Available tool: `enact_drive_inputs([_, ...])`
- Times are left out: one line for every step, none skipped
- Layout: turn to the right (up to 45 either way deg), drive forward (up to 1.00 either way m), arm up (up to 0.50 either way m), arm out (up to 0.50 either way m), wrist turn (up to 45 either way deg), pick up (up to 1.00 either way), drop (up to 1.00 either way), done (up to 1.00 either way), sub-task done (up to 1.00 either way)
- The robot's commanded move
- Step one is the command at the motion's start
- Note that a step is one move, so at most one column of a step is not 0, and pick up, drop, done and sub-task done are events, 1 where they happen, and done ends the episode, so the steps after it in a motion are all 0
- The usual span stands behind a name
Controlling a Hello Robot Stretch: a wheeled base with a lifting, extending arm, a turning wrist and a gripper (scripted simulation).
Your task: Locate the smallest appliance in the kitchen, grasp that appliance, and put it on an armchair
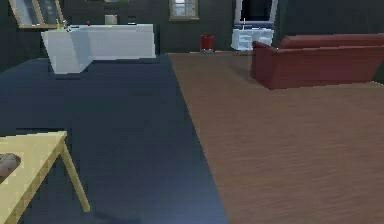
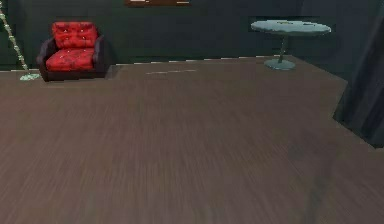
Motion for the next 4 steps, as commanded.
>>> enact_drive_inputs([-9.0,0.0,0.0,0.0,0.0,0.0,0.0,0.0,0.0])
enact_drive_inputs([0.0,1.0,0.0,0.0,0.0,0.0,0.0,0.0,0.0])
enact_drive_inputs([-6.0,0.0,0.0,0.0,0.0,0.0,0.0,0.0,0.0])
enact_drive_inputs([0.0,0.5,0.0,0.0,0.0,0.0,0.0,0.0,0.0])
